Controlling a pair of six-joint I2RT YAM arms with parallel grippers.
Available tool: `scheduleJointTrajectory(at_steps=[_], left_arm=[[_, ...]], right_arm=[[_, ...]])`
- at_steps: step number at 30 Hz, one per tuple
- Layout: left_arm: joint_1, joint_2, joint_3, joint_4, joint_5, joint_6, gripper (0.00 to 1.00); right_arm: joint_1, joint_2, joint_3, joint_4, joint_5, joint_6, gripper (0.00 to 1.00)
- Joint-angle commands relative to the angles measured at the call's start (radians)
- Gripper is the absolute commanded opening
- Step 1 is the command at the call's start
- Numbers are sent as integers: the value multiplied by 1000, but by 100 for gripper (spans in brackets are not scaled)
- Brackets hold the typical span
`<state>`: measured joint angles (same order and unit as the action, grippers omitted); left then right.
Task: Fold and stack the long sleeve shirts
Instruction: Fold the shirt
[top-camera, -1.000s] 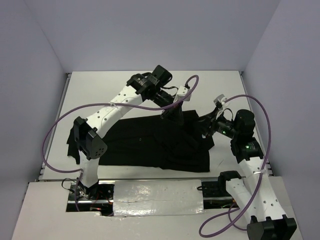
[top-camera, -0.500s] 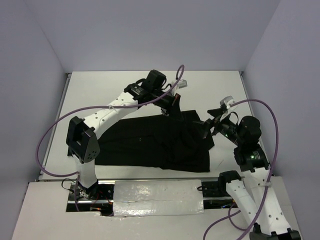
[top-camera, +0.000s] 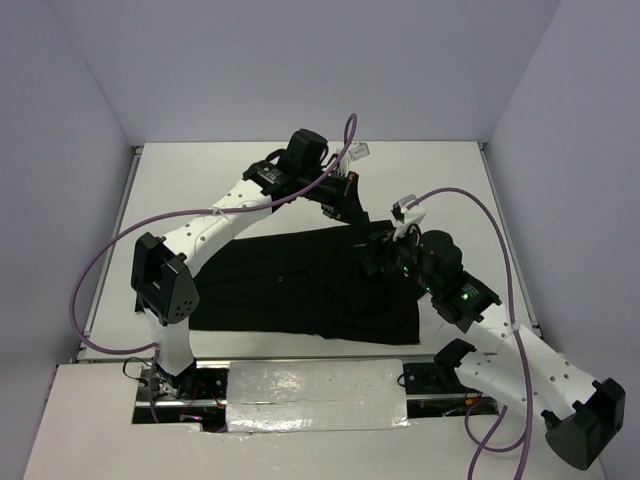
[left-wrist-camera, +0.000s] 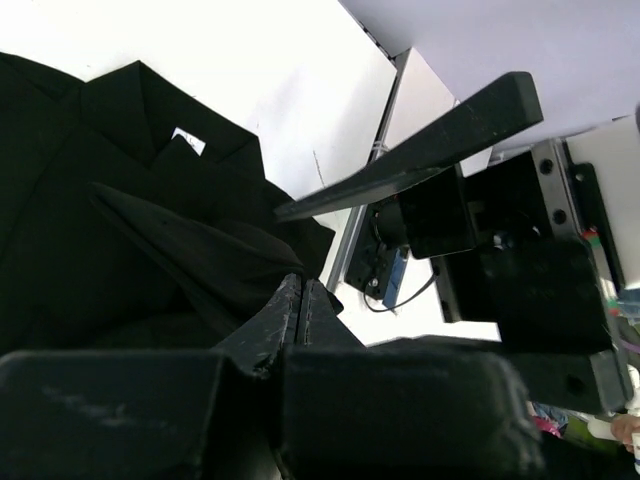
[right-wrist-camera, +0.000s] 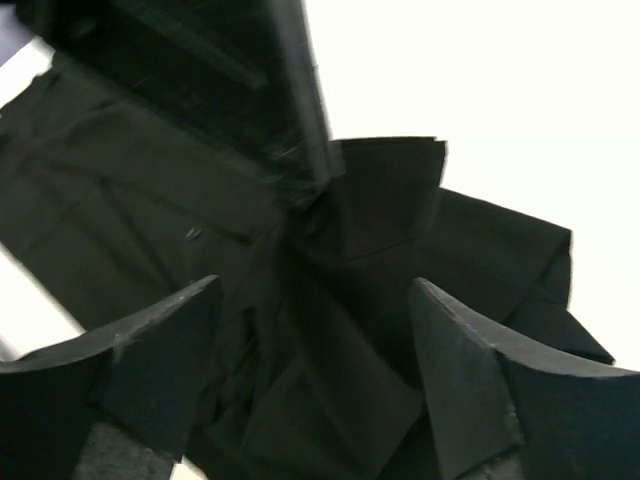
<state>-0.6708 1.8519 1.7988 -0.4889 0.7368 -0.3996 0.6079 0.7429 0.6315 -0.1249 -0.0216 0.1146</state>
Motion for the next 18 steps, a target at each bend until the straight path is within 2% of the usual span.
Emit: scheduleJointTrajectory(at_steps=[1, 8, 9, 10, 13, 14, 15, 16, 17, 18], left_arm=[[0, -2, 27, 41, 10, -18, 0], [0, -5, 4, 49, 33, -19, 0], [0, -5, 1, 49, 35, -19, 0], [0, -5, -6, 50, 42, -22, 0], [0, -5, -9, 67, 62, -30, 1], [0, -3, -9, 76, 71, -30, 6], [0, -2, -7, 75, 81, -25, 14], [0, -5, -4, 73, 96, -6, 32], [2, -3, -1, 63, 105, 14, 40], [4, -6, 14, 50, 110, 66, 55]], right_arm=[[26, 35, 5, 122, 181, 65, 81], [26, 104, -13, 195, 177, 80, 55], [26, 110, -13, 197, 170, 80, 48], [26, 113, -13, 199, 169, 83, 33], [26, 122, -18, 199, 158, 77, 5], [26, 119, -21, 197, 149, 60, 0], [26, 113, -23, 197, 122, 48, 0], [24, 105, -33, 199, 102, 30, 0], [24, 86, -39, 197, 86, -13, 0], [23, 73, -47, 194, 56, -38, 0]])
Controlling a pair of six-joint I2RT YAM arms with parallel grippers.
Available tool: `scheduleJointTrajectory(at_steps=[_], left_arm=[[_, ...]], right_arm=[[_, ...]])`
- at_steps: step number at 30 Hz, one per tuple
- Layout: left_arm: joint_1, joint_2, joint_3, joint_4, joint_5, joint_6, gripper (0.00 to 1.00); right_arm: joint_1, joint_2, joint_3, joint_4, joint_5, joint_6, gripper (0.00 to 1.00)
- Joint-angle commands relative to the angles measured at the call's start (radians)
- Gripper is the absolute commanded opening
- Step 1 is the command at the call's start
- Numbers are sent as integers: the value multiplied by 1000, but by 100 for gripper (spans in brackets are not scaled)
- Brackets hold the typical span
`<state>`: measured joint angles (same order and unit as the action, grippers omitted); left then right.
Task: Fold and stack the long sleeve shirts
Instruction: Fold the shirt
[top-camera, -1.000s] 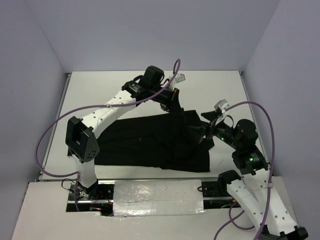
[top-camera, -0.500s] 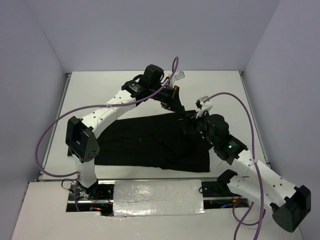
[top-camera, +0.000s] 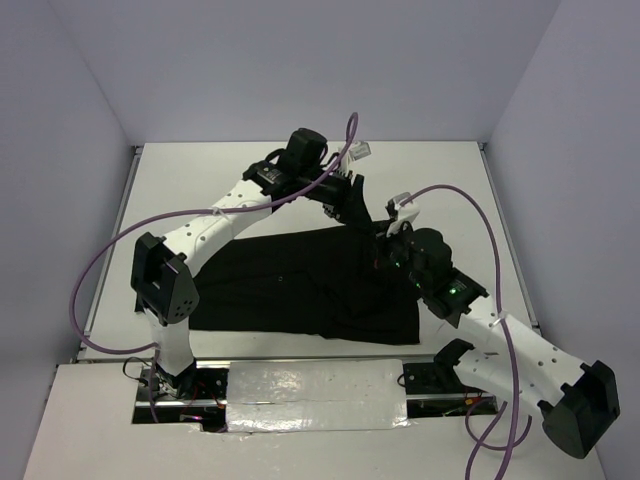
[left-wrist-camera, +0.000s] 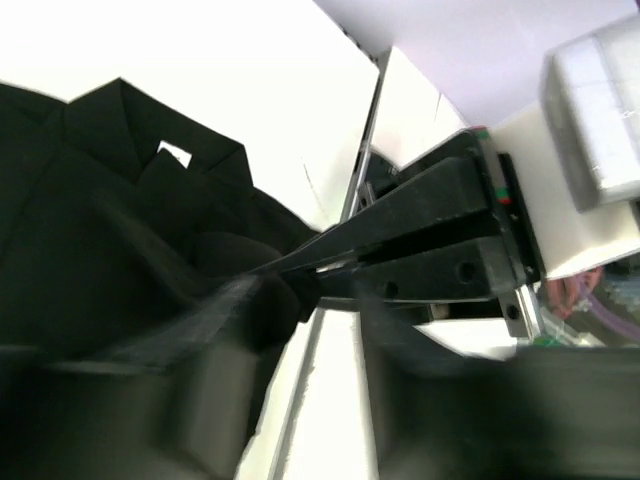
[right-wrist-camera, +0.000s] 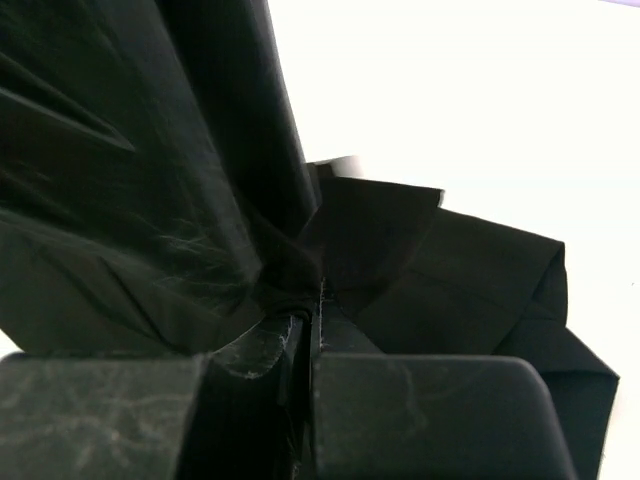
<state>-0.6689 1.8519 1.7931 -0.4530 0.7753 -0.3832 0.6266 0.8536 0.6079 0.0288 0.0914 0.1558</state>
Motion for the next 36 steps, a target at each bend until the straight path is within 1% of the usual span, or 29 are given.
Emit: scheduleJointTrajectory(at_steps=[1, 2, 3, 4, 5, 6, 7, 8, 9, 10, 11, 12, 13, 14, 15, 16, 18, 21, 23, 25, 26, 29, 31, 32, 36], left_arm=[[5, -8, 31, 1, 82, 82, 63], [18, -11, 52, -24, 91, 116, 79], [28, -16, 66, -41, 102, 192, 99], [41, -20, 80, -56, 113, 235, 99], [58, -28, 90, -71, 148, 280, 99], [95, -48, 109, -102, 171, 397, 100], [118, -59, 117, -121, 198, 473, 99], [155, -69, 139, -154, 258, 551, 99], [166, -91, 155, -271, 265, 761, 99], [166, -100, 176, -364, 251, 917, 99], [148, -108, 202, -465, 183, 1073, 99], [131, -129, 198, -546, 130, 1338, 99], [109, -141, 181, -644, 74, 1424, 99], [68, -155, 131, -670, -15, 1479, 99], [49, -177, 109, -696, -40, 1567, 99], [32, -184, 86, -737, -53, 1598, 99], [3, -197, 51, -765, -35, 1635, 99], [-11, -188, 31, -791, 42, 1620, 99], [-34, -192, -26, -727, 62, 1531, 99], [-53, -198, -95, -617, 41, 1421, 99], [-63, -197, -110, -514, 33, 1309, 99], [-67, -162, -109, -451, 30, 1195, 99], [-67, -145, -94, -443, 28, 1166, 99], [-67, -135, -93, -419, 24, 1126, 99], [-67, -129, -104, -394, 65, 1104, 99]], right_arm=[[-2, -47, -36, 36, -77, -105, 0], [-8, -69, -40, 22, -94, -145, 0], [-16, -80, -43, 16, -138, -171, 0], [-30, -91, -49, 4, -221, -194, 0], [-33, -109, -50, -3, -263, -208, 0], [-41, -117, -53, -6, -304, -228, 0], [-48, -122, -53, -12, -347, -237, 0], [-53, -128, -51, -21, -419, -245, 0], [-53, -125, -45, -24, -445, -260, 0], [-54, -120, -31, -62, -472, -269, 0], [-54, -105, -24, -76, -516, -275, 0], [-54, -96, -11, -90, -531, -280, 0], [-54, -87, 6, -110, -545, -288, 0], [-54, -74, 13, -118, -565, -289, 0], [-54, -71, 18, -119, -573, -291, 0], [-54, -70, 24, -118, -579, -297, 0], [-54, -76, 24, -110, -579, -292, 0], [-56, -88, 20, -83, -590, -283, 0], [-56, -90, 21, -76, -598, -277, 0], [-57, -90, 20, -66, -607, -274, 0], [-56, -90, 18, -63, -610, -274, 0], [-56, -96, 18, -56, -613, -272, 0], [-54, -106, 15, -52, -614, -271, 0], [-54, -108, 10, -46, -619, -269, 0], [-56, -113, 1, -38, -624, -263, 0]])
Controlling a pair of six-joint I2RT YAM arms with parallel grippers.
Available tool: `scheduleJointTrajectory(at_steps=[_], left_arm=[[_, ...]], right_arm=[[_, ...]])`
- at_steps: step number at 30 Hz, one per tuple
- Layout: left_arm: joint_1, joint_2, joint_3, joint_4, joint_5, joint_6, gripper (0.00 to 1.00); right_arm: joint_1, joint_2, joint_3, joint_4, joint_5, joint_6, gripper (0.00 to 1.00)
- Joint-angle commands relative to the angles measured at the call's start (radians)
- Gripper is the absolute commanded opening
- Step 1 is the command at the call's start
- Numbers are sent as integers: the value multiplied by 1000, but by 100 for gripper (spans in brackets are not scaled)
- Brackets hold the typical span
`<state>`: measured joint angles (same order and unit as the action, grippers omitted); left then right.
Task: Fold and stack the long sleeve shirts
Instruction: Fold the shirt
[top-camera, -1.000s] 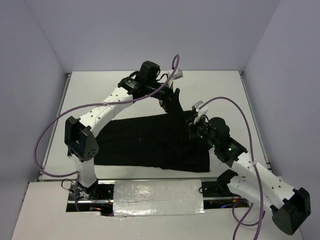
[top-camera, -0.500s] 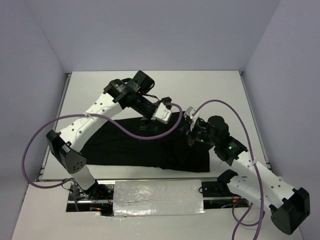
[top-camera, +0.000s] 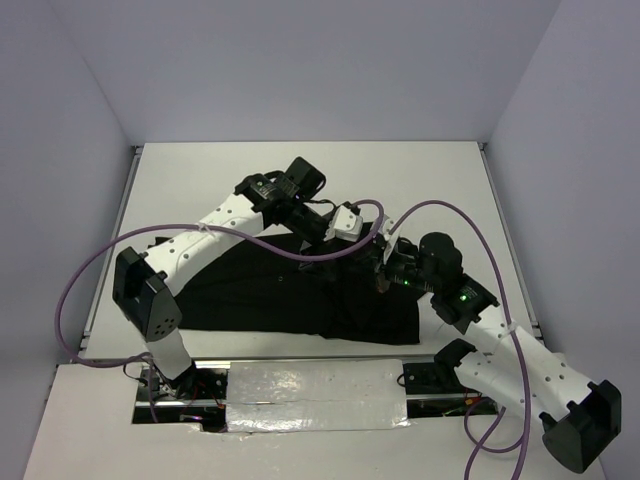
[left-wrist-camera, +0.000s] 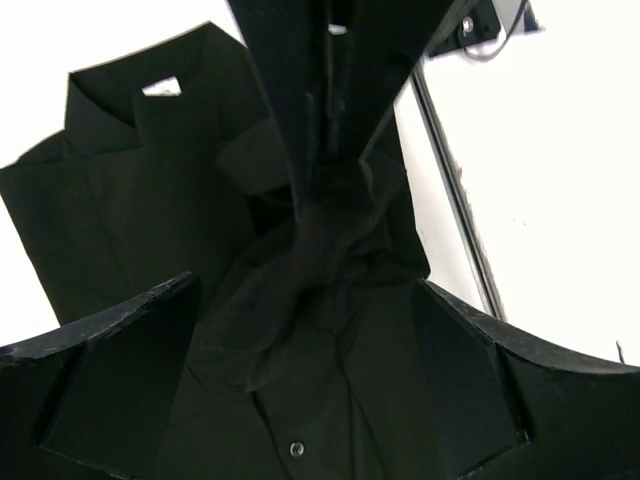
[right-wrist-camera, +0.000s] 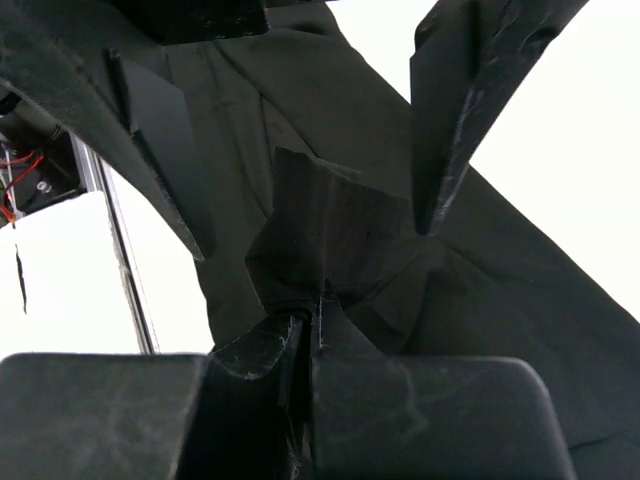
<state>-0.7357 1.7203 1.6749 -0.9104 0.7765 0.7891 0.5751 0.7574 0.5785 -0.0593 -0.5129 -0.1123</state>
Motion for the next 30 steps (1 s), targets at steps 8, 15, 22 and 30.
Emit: scheduleJointTrajectory(at_steps=[8, 15, 22, 30], left_arm=[[-11, 54, 57, -13, 96, -47, 51], [-10, 84, 167, -157, 66, -13, 0], [-48, 53, 390, -462, -144, 223, 0], [-215, -105, 278, -462, -313, 287, 0]], right_arm=[[-4, -30, 20, 56, -15, 8, 0], [-7, -41, 38, 9, 89, 30, 52], [-44, -167, 53, -79, 208, 69, 87], [-118, -188, 95, -119, 280, 152, 57]])
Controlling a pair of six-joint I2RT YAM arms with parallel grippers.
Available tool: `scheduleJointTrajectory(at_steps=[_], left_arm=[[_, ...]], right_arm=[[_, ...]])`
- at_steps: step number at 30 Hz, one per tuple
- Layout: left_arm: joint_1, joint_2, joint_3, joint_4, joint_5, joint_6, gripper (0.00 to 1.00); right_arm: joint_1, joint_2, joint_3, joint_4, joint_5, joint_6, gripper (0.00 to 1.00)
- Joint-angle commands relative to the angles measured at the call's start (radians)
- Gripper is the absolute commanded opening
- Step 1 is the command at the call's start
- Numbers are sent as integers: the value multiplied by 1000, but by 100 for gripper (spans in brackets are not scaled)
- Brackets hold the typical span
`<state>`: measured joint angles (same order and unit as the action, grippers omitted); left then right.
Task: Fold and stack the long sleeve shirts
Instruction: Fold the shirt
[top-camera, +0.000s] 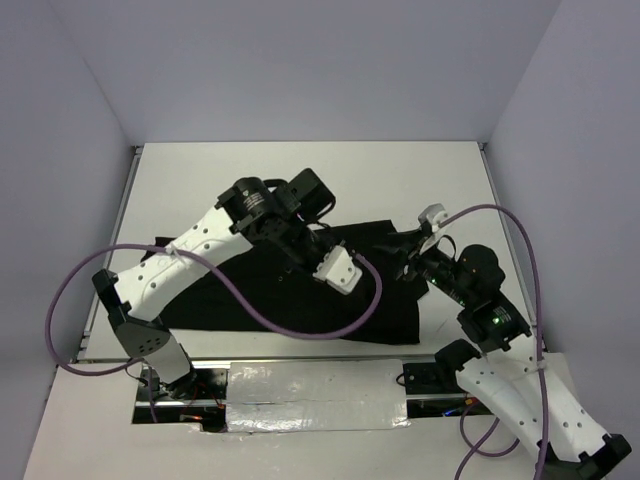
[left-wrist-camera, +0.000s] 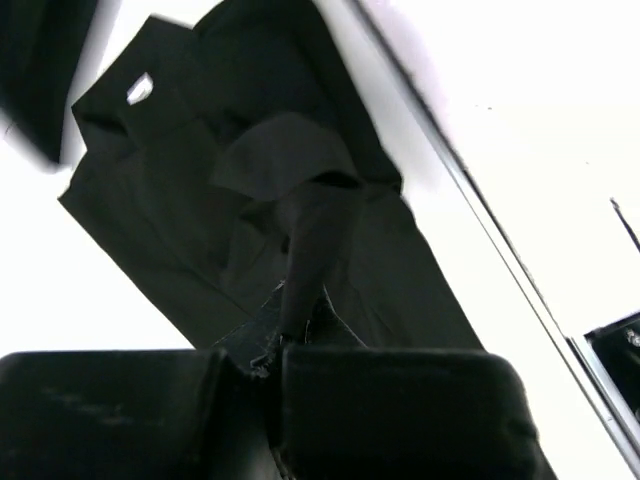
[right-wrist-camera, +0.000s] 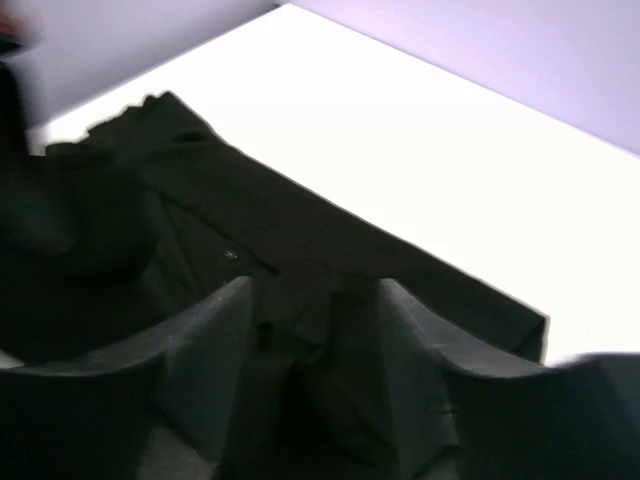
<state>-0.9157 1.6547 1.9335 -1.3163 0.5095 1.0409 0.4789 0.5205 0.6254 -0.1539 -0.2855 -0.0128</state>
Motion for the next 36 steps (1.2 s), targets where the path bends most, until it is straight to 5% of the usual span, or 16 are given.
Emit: scheduleJointTrajectory(at_steps=[1, 2, 3, 8, 20, 36], left_arm=[[-47, -35, 47, -57, -58, 21, 0], [-73, -29, 62, -57, -74, 5, 0], [-86, -15, 80, -57, -86, -19, 0], [-150, 39, 206, -57, -179, -131, 0], [-229, 83, 344, -54, -370, -275, 0], [-287, 71, 383, 15, -376, -283, 0]], right_arm=[[-34, 97, 51, -21, 58, 62, 44], [-40, 125, 54, -15, 65, 72, 20], [-45, 151, 54, -6, 68, 83, 12], [-48, 364, 77, 56, -53, 50, 0], [-45, 598, -15, 102, -352, 74, 0], [-26, 909, 62, -53, -320, 143, 0]])
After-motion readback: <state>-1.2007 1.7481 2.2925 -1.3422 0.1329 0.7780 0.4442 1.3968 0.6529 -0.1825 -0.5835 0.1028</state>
